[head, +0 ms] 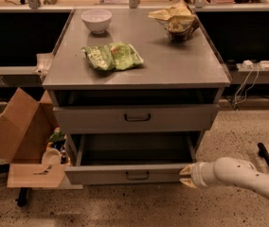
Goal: Close middle drawer
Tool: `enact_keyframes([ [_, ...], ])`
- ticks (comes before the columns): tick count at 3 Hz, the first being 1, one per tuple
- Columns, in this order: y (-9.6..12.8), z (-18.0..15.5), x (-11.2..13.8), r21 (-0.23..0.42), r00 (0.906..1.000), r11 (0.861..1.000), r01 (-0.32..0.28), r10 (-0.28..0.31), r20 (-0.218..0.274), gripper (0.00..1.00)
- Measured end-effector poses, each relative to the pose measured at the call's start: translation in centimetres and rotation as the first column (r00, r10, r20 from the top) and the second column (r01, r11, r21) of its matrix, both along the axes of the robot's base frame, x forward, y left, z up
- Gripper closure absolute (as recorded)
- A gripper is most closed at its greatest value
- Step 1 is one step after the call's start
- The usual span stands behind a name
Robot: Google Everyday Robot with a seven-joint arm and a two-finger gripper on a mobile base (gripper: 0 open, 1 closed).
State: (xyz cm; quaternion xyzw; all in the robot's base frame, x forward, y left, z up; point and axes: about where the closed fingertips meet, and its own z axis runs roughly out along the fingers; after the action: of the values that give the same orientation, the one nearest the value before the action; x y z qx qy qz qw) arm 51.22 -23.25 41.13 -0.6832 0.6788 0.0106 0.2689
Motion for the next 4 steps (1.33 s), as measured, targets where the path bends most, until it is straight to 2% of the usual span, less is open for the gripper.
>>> enact_keyframes([
  [1,-0.12,0.41,1.94,-0.001,0.9994,1.0,-0.015,0.015,0.031,0.83],
  [2,-0.07,0.41,1.88,0.0,0.9993,1.0,-0.014,0.014,0.033,1.0],
  [3,-0.03,0.42,1.67,0.0,0.9993,1.0,-0.014,0.014,0.034,1.0],
  [4,0.05,0.48,1.96,0.005,0.9993,1.0,-0.012,0.011,0.035,0.74],
])
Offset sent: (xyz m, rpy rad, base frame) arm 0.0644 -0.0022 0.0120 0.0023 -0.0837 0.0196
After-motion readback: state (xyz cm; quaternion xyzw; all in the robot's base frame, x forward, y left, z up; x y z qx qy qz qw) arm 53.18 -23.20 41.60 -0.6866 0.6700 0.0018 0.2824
